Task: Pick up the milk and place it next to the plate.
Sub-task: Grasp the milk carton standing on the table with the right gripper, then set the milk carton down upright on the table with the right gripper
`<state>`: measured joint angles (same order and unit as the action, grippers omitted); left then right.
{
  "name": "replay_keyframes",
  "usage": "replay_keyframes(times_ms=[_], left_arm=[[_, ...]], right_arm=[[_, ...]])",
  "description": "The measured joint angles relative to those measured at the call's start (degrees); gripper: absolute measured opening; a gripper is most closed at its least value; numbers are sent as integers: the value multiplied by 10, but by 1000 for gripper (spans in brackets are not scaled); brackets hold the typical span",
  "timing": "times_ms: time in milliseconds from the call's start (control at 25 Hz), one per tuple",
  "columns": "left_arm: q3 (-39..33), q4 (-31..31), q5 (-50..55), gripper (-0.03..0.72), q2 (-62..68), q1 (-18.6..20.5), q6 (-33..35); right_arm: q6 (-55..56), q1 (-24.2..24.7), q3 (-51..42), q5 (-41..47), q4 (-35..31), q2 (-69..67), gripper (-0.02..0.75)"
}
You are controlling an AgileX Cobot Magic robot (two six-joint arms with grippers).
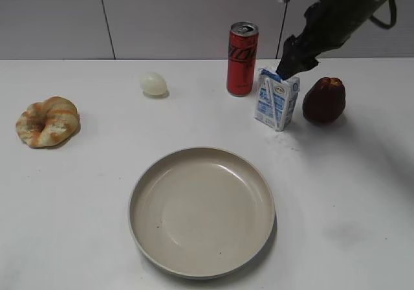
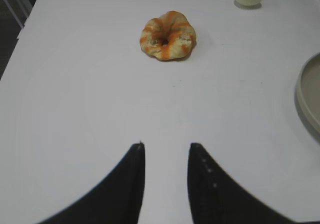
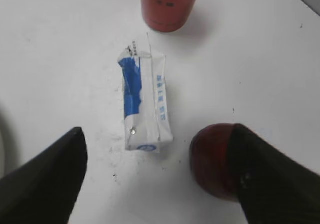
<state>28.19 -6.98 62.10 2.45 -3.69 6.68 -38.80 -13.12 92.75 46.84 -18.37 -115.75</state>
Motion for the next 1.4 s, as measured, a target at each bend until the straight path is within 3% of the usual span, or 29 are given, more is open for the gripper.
replay_keyframes(times_ms=[480,800,1400], left_arm=[[0,0,0,229,0,0,0],[0,0,0,230,0,0,0],[0,0,0,230,0,0,0]], right_arm=[[-37,0,0,-64,-47,-108,570],[-64,0,8,-69,-76,-123,310],[-70,-24,90,49,-76,-97,306]])
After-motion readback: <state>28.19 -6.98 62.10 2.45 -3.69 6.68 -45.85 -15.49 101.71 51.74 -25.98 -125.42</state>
